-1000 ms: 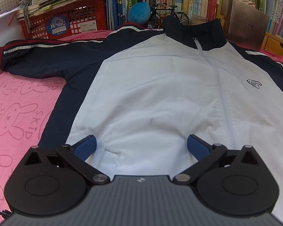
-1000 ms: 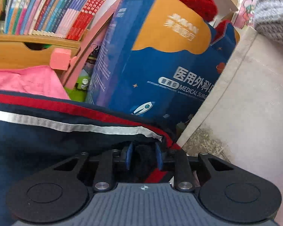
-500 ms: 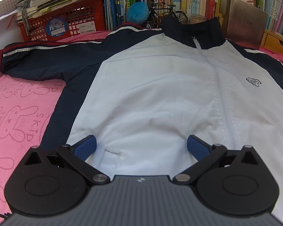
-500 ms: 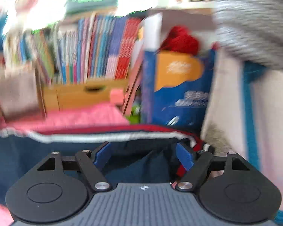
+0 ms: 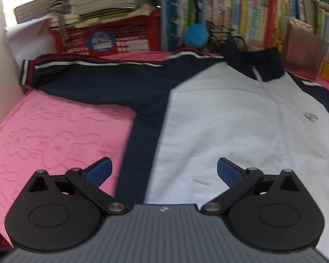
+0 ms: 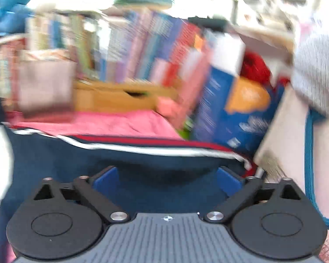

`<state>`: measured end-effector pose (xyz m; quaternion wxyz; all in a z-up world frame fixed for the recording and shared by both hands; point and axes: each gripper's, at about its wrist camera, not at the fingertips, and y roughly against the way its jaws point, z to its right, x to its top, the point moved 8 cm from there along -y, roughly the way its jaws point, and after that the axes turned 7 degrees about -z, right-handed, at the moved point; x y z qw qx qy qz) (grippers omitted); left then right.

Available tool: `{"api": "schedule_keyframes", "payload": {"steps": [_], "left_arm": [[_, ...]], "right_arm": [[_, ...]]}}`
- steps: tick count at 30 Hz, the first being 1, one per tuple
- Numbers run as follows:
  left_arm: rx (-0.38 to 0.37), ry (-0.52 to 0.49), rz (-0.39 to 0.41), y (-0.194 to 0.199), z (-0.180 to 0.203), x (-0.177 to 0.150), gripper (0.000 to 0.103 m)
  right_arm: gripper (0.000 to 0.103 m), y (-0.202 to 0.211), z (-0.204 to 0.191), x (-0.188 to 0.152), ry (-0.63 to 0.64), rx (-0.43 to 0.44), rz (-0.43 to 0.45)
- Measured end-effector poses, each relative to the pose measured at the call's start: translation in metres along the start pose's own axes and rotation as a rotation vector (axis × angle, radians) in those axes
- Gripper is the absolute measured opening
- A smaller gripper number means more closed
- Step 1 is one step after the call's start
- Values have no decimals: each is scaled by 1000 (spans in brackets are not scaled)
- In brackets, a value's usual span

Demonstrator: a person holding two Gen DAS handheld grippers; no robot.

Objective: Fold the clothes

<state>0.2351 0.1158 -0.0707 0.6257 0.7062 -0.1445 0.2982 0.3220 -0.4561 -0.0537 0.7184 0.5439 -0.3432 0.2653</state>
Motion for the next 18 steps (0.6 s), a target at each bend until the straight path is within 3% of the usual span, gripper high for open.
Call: {"api": "schedule_keyframes", "payload": {"steps": [6, 11, 15, 18], "left_arm": [[179, 34, 48, -34, -102, 28, 103], [332, 47, 79, -83, -194, 79, 103], [402, 50, 104, -131, -247, 129, 103], [420, 87, 166, -164, -286, 164, 103]], "right_arm": [[102, 49, -113, -3, 85, 297, -35], [102, 77, -225, -16, 210, 522, -91], [102, 80, -298, -29, 324, 587, -108], [102, 66, -334, -36, 365, 599, -132]]}}
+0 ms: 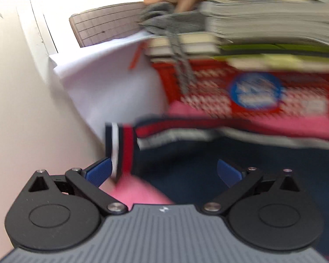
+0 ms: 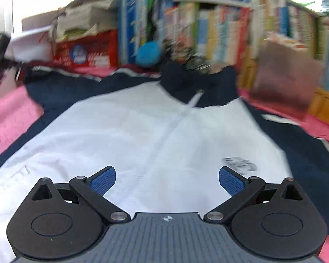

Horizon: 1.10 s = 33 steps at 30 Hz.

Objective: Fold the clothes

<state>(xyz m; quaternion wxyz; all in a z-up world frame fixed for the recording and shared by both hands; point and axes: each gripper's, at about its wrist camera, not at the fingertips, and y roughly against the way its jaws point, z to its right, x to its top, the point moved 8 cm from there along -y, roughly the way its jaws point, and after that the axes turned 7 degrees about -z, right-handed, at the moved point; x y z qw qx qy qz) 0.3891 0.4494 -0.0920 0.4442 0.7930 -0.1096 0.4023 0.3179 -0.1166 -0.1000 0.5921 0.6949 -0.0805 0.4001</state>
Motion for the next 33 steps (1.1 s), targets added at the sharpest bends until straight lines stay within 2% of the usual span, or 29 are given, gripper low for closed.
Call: {"api": "schedule_keyframes", "payload": {"steps": [3, 5, 10, 15, 19, 22, 24, 27, 31, 33], "left_arm": [[-25, 11, -19, -48, -7, 17, 103], [-35, -2, -38, -72, -6, 22, 103], [11, -124, -39, -109, 10, 23, 103], [14, -176, -53, -135, 33, 28, 103], [17, -116, -40, -147, 41, 34, 103], [32, -86, -83, -147, 43, 36, 103], [16, -50, -105, -135, 40, 36, 103], [13, -35, -90, -98, 33, 31, 103], [85, -145, -42, -20, 34, 11, 103], [49, -179, -19, 28, 36, -8, 103]], "right_arm": [[103, -28, -7, 3, -7, -6, -30], [103, -37, -4, 7, -30, 0, -5], [103, -45, -4, 12, -34, 9, 35], [103, -48, 0, 11, -33, 8, 37], [103, -49, 3, 11, -34, 8, 37], [103, -49, 3, 11, -34, 8, 38], [103, -49, 3, 11, -35, 7, 37], [103, -50, 4, 11, -34, 7, 37], [103, -48, 4, 11, -45, -7, 33], [103, -39, 2, 8, -86, -26, 4]]}}
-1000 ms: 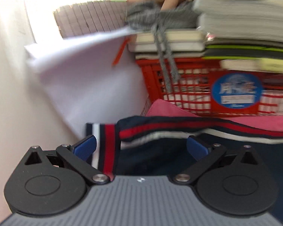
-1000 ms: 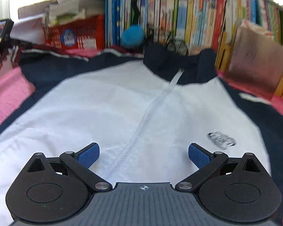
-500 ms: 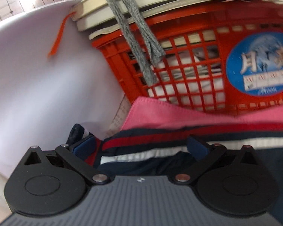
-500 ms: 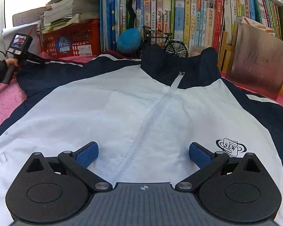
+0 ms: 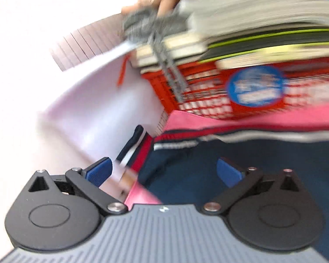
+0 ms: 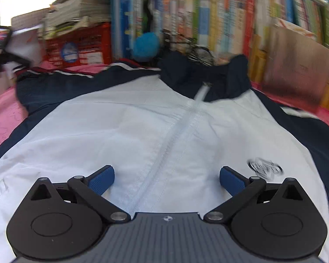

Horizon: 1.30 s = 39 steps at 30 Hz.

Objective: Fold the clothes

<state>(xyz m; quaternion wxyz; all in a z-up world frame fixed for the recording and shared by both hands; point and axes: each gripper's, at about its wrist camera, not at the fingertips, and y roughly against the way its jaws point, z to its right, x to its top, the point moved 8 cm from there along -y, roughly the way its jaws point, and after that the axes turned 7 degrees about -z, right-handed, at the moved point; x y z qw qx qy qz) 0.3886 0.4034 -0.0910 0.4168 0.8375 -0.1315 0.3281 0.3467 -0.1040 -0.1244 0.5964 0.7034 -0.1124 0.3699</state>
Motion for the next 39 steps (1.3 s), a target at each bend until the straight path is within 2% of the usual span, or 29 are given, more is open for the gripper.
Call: {"api": "schedule_keyframes", "payload": {"steps": [3, 7, 9, 15, 20, 25, 28, 34, 39], "left_arm": [[-73, -22, 37, 86, 8, -33, 103], [-224, 3, 6, 191, 38, -91, 103], [-272, 28, 10, 239, 52, -123, 103], [-294, -25, 47, 344, 85, -194, 103], [-341, -74, 54, 388, 96, -238, 103], [-380, -83, 22, 404, 102, -267, 103], [-413, -77, -23, 407, 102, -278, 103], [-452, -78, -57, 419, 102, -296, 103], [-478, -105, -50, 432, 107, -306, 103]], "right_arm": [[103, 38, -9, -14, -17, 23, 11], [103, 100, -17, -47, -30, -14, 60], [103, 127, -20, -67, -54, -17, 70], [103, 193, -34, -132, -85, -14, 108], [103, 234, -40, -177, -75, -92, 138], [103, 260, -37, -203, -89, -132, 148], [103, 268, -40, -211, -66, -153, 125], [103, 286, -58, -220, 24, -179, 119], [103, 296, -67, -232, 45, -168, 113]]}}
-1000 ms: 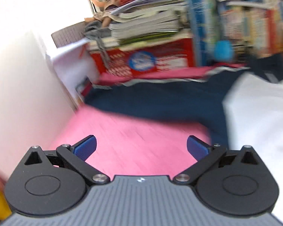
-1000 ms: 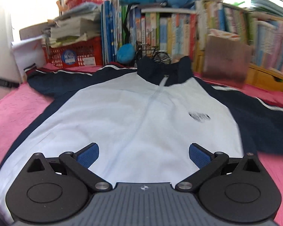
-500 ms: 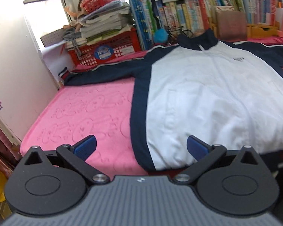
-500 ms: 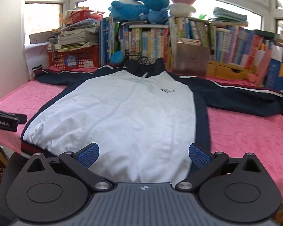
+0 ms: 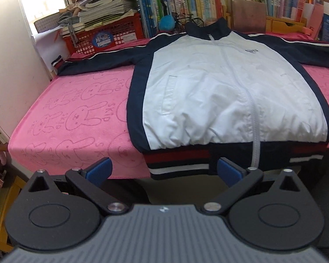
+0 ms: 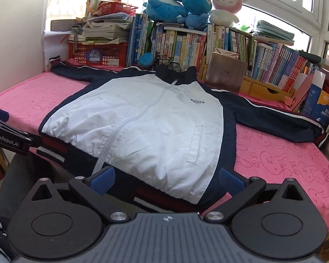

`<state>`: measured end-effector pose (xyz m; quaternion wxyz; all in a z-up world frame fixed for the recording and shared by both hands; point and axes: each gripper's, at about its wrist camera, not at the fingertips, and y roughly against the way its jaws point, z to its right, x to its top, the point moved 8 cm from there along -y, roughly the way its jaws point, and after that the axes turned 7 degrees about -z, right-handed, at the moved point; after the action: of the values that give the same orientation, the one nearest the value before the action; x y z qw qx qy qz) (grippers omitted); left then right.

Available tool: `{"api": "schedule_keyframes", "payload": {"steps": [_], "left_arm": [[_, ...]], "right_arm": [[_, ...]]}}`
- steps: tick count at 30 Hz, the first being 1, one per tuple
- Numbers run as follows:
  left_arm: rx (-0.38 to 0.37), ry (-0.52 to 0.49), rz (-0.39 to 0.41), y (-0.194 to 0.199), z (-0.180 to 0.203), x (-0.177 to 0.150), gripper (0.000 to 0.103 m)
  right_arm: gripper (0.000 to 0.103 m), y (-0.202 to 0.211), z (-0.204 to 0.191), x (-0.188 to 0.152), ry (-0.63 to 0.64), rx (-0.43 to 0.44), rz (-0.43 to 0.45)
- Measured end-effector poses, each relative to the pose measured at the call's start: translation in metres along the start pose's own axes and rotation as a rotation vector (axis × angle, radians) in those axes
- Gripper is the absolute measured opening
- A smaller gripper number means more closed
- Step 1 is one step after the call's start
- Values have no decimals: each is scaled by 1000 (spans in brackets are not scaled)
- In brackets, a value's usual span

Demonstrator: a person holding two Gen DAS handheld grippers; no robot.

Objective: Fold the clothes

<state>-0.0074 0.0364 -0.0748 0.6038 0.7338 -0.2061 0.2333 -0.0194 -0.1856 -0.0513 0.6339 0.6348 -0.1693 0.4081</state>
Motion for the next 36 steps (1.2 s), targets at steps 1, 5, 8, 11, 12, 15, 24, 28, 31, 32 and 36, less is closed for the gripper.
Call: {"api": "schedule_keyframes", "payload": {"steps": [1, 5, 8, 11, 12, 15, 24, 28, 31, 32, 36], "left_arm": [[2, -3, 2, 1, 1, 0, 103], [2, -1, 6, 2, 3, 4, 103], [5, 0, 2, -1, 4, 5, 103], [17, -11, 9, -6, 4, 12, 103], [22, -16, 14, -8, 4, 16, 103], [57, -34, 35, -21, 4, 41, 103], [71, -18, 33, -73, 8, 131, 103], [83, 4, 5, -103, 2, 156, 103], [92, 27, -36, -130, -3, 169, 103], [97, 34, -47, -138, -3, 172, 103], [110, 42, -75, -167, -3, 185, 103]], "right_arm": [[103, 0, 0, -1, 1, 0, -3], [103, -3, 3, -4, -14, 7, -14], [103, -7, 7, -4, -29, 13, -21], [103, -11, 10, -2, -20, 13, -21], [103, -12, 11, -1, -13, 11, -18], [103, -23, 24, 11, 5, -15, -4], [103, -81, 167, 65, -254, -179, 72], [102, -106, 273, 64, -449, -321, 127], [102, -122, 343, 53, -563, -377, 167], [102, -128, 364, 51, -597, -391, 171], [101, -155, 434, 44, -686, -459, 159]]}}
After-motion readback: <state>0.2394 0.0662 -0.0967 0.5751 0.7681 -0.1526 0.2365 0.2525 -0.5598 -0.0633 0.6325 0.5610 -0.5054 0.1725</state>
